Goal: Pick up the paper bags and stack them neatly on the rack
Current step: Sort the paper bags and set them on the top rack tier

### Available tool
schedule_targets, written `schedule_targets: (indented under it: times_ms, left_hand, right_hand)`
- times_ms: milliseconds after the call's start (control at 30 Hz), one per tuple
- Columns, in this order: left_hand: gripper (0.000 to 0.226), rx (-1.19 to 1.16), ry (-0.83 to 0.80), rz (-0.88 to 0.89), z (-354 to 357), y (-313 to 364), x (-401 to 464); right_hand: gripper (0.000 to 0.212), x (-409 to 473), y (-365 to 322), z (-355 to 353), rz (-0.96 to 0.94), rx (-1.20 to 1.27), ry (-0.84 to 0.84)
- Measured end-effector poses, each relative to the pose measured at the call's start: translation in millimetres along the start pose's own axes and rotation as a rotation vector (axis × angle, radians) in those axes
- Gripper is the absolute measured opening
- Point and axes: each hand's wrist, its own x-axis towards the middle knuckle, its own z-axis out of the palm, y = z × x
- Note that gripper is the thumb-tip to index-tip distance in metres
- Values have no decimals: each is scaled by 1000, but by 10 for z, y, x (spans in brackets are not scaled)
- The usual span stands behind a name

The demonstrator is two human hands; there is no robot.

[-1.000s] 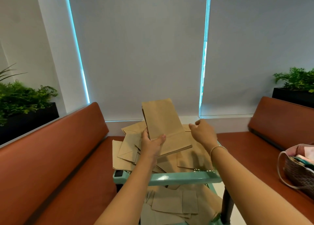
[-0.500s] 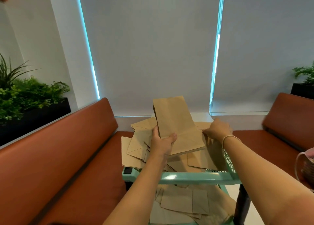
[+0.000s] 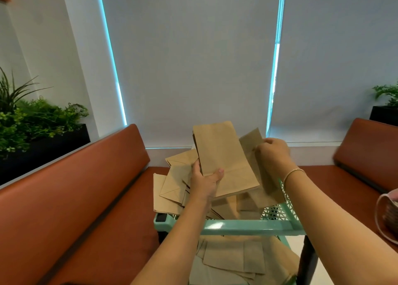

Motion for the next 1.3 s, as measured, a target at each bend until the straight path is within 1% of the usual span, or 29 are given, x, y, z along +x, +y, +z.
schedule_targets:
  times_ms: [67,100,167,200,267,333,367,400,433,500,567,633,733,833,933,1000,1067,1133,1233,1300]
  left_hand:
    - [73,-9,8,-11,-5,2,1]
    - [72,-8,11,-13,-3,11,-7]
    - [67,-12,15,-15,1,15,-11]
    - [64,-20,20,-19,6,24,-16]
    - [56,-12,41,-44,15,47,-29]
    - [40,-3,57,-69,27,85,-52]
    - [37,-10,55,-80,33,101,-60]
    - [36,-21,53,-93,34,110,-63]
    - [37,-21,47,-93,37,115,-66]
    - [40,-25,43,-70,39,128,-80]
    - [37,-47,51,-71,44,138,-90]
    - [35,-89,66,-95,39,148,-95]
    - [30,-158,90,-134,9,146,-77]
    - [43,-179,72,-149,13,167,-94]
    - [43,-166,37,-115,38,197,-141]
    - [57,-142,3,-115,46,208,-171]
    - [67,-137,-24,-98,42,195,-172]
    - [69,-129,-38,-73,38,175,-159]
    - [78,-126,-49,-63,33,144,-122]
    - [77,-137,-23,-39,36,144,-105]
  right_hand:
    - [22,-13,-158,-55,8,153,124]
    - [22,-31,-247,-95,12,283,162]
    - [16,-119,-433,-192,-20,599,161]
    - [16,-178,-508,-245,-54,707,140]
    - [20,-337,-615,-327,-122,802,55]
    - [24,-471,-622,-352,-140,863,-120]
    - [28,-523,-590,-347,-139,859,-222]
    - [34,-551,-520,-330,-154,790,-308]
    - [41,-563,-443,-304,-188,678,-380]
    - [48,-580,-314,-282,-256,464,-460]
    - [49,-570,-224,-302,-299,271,-494]
    - [50,-564,-204,-348,-311,127,-490]
    - [55,-541,-182,-434,-337,34,-495]
    - [54,-490,-174,-513,-353,-64,-533]
    - [48,-467,-188,-550,-353,-175,-608]
    - [44,-465,-194,-534,-350,-218,-649]
    - [42,-466,-184,-492,-362,-242,-617]
    - [36,-456,-139,-420,-349,-211,-497]
    - [30,-438,-25,-281,-223,-107,-259]
    - [26,-469,41,-188,-95,3,-107]
